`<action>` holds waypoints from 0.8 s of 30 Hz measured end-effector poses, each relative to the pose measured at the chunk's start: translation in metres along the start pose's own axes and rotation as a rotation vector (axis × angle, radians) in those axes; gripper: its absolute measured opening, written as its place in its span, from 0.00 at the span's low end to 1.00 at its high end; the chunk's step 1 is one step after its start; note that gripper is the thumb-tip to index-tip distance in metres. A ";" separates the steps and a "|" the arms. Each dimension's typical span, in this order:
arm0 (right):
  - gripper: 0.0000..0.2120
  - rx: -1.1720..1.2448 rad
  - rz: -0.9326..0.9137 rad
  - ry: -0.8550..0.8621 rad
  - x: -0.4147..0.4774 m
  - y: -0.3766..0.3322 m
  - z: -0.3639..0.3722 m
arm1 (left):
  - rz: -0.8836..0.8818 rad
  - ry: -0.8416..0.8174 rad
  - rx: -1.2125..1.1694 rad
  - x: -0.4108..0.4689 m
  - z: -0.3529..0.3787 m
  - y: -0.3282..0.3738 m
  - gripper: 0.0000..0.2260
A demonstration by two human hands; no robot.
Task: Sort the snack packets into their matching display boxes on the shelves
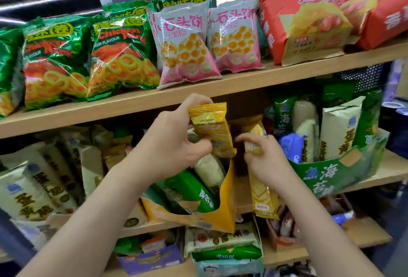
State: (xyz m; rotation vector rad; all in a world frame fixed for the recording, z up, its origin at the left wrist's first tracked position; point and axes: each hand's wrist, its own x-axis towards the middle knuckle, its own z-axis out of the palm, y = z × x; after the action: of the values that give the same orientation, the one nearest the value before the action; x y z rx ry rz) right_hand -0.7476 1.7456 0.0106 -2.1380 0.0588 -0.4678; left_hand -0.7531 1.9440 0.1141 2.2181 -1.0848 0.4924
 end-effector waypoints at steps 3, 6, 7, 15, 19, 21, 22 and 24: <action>0.25 0.139 -0.106 -0.098 -0.009 -0.010 -0.017 | -0.048 0.005 -0.017 0.003 0.002 -0.001 0.16; 0.22 0.214 -0.220 -0.188 -0.005 -0.020 -0.023 | -0.061 0.012 -0.016 0.005 0.003 0.003 0.15; 0.21 0.208 -0.251 -0.190 -0.003 -0.022 -0.021 | -0.067 0.014 -0.010 0.006 0.003 0.004 0.15; 0.17 0.232 -0.334 -0.162 0.018 -0.018 -0.017 | -0.252 0.276 -0.077 -0.005 0.027 0.029 0.16; 0.17 0.218 -0.297 -0.156 0.019 -0.022 -0.014 | -0.227 0.472 0.068 -0.004 0.041 0.042 0.24; 0.17 0.223 -0.308 -0.168 0.020 -0.024 -0.014 | -0.208 0.519 0.224 0.000 0.046 0.043 0.22; 0.17 0.258 -0.312 -0.186 0.021 -0.024 -0.014 | -0.183 0.547 0.310 0.001 0.047 0.043 0.20; 0.12 0.393 -0.305 -0.270 0.021 -0.022 -0.014 | -0.123 0.568 0.456 0.003 0.047 0.041 0.17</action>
State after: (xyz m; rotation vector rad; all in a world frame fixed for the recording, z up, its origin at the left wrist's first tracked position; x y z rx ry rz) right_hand -0.7357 1.7422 0.0418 -1.8053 -0.4804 -0.3273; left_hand -0.7813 1.8911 0.0960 2.2717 -0.5669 1.3231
